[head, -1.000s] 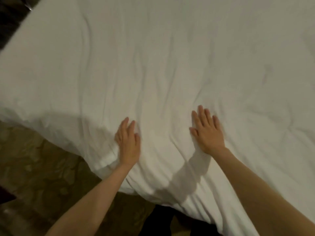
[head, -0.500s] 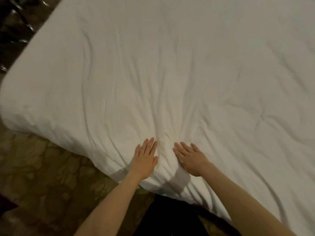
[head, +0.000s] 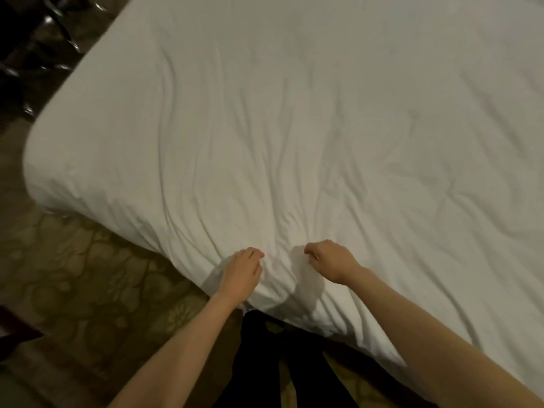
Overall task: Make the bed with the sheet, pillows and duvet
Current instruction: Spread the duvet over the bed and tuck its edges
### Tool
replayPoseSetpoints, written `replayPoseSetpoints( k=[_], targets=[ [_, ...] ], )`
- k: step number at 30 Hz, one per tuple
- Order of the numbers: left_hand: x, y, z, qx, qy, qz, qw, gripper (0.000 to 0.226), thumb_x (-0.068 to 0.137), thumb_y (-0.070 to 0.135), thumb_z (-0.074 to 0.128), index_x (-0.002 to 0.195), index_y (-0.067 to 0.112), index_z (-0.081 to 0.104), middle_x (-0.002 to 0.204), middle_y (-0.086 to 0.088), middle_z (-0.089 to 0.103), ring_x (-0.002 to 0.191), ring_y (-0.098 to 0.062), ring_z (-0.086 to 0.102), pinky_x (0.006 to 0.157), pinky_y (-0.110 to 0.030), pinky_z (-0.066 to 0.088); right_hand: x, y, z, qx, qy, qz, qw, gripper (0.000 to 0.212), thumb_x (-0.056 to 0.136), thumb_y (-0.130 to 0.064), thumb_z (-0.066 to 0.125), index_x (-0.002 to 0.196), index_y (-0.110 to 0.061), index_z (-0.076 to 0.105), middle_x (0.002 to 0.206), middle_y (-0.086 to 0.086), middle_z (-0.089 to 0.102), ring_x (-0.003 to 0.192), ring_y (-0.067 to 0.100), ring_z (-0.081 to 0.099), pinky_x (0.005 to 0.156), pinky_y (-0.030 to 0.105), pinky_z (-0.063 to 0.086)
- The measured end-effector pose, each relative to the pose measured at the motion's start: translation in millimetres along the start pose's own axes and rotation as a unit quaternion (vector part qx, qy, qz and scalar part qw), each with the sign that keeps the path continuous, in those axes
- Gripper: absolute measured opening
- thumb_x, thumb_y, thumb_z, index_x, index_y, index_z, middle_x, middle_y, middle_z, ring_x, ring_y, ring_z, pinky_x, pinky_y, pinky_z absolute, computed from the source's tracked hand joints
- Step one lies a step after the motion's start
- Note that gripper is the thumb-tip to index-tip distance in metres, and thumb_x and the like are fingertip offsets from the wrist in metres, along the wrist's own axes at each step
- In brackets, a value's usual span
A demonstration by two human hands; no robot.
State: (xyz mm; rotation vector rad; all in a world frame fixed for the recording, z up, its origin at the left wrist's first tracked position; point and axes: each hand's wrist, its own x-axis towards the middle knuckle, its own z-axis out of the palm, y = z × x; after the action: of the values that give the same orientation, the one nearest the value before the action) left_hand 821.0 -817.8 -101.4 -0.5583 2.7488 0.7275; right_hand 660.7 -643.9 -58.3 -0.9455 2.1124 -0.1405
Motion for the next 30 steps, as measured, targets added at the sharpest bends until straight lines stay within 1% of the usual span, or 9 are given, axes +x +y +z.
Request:
replayPoseSetpoints(
  k=[2,4,7,12,15,20,24,26,30],
  targets=[
    [6,-16,-10,-0.015,0.042,-0.012,0.999,0.029,0.095,0.009,0.042,0.116,0.003,0.061,0.118,-0.009,0.061,0.103,-0.027,0.058,0.094,-0.033,0.042,5,-9,-3,0.030,0.048,0.013,0.998,0.033,0.098,-0.021,0.035,0.124,-0.017,0.055,0.122,0.006,0.060,0.110,0.027,0.055,0.087,0.039,0.047],
    [10,-33,-22,-0.021,0.078,-0.040,0.996,0.030,0.096,0.008,0.043,0.120,0.003,0.060,0.126,-0.010,0.058,0.111,-0.027,0.055,0.100,-0.031,0.037,13,-20,-6,0.046,0.083,0.023,0.995,0.034,0.098,-0.020,0.036,0.127,-0.016,0.053,0.126,0.005,0.058,0.114,0.026,0.052,0.088,0.037,0.046],
    [14,-64,-41,-0.021,0.099,-0.081,0.992,0.034,0.097,0.009,0.044,0.130,0.006,0.053,0.142,-0.007,0.046,0.128,-0.023,0.043,0.111,-0.026,0.022,31,-40,-7,0.051,0.120,0.033,0.991,0.035,0.099,-0.019,0.037,0.132,-0.014,0.048,0.131,0.006,0.052,0.119,0.025,0.048,0.089,0.036,0.043],
    [24,-134,-81,0.024,0.102,-0.131,0.986,0.051,0.098,0.018,0.042,0.147,0.013,0.030,0.158,-0.004,0.018,0.145,-0.022,0.014,0.117,-0.032,0.004,82,-92,-11,0.051,0.180,0.035,0.982,0.045,0.098,-0.020,0.043,0.141,-0.010,0.037,0.147,0.007,0.039,0.129,0.027,0.041,0.100,0.036,0.037],
    [44,-190,-109,0.061,0.074,-0.147,0.984,0.058,0.100,0.028,0.037,0.152,0.019,0.015,0.161,-0.003,0.003,0.147,-0.022,0.002,0.118,-0.038,0.002,127,-131,-18,0.022,0.188,0.026,0.982,0.055,0.098,-0.025,0.044,0.148,-0.011,0.025,0.157,0.008,0.021,0.141,0.028,0.028,0.112,0.040,0.027],
    [88,-282,-152,0.086,0.006,-0.169,0.982,0.064,0.100,0.045,0.032,0.153,0.026,0.001,0.160,-0.001,-0.013,0.147,-0.023,-0.012,0.117,-0.048,-0.001,202,-199,-35,-0.012,0.176,0.013,0.984,0.064,0.100,-0.033,0.037,0.153,-0.018,0.005,0.161,0.001,-0.002,0.147,0.024,0.008,0.117,0.040,0.017],
    [126,-336,-177,-0.022,0.048,-0.245,0.968,0.082,0.091,0.061,0.041,0.151,0.032,-0.008,0.157,-0.003,-0.023,0.145,-0.026,-0.019,0.113,-0.056,-0.005,265,-249,-45,-0.054,0.162,-0.018,0.985,0.063,0.100,-0.039,0.035,0.153,-0.022,0.004,0.161,-0.001,-0.006,0.148,0.024,0.000,0.119,0.041,0.009],
    [136,-357,-187,-0.119,0.098,-0.346,0.925,0.102,0.082,0.067,0.052,0.150,0.028,-0.014,0.156,-0.006,-0.028,0.144,-0.026,-0.021,0.112,-0.058,-0.006,290,-267,-48,-0.046,0.163,-0.013,0.985,0.064,0.100,-0.042,0.034,0.153,-0.024,0.004,0.161,0.000,-0.007,0.148,0.023,-0.002,0.118,0.044,0.007],
    [133,-397,-199,-0.352,0.160,-0.559,0.733,0.122,0.074,0.061,0.067,0.150,0.011,-0.014,0.158,-0.016,-0.013,0.146,-0.034,-0.001,0.117,-0.050,0.008,319,-286,-45,-0.017,0.139,0.048,0.989,0.065,0.100,-0.047,0.028,0.152,-0.026,-0.004,0.160,-0.001,-0.014,0.147,0.022,-0.010,0.117,0.048,-0.003]
  ],
)
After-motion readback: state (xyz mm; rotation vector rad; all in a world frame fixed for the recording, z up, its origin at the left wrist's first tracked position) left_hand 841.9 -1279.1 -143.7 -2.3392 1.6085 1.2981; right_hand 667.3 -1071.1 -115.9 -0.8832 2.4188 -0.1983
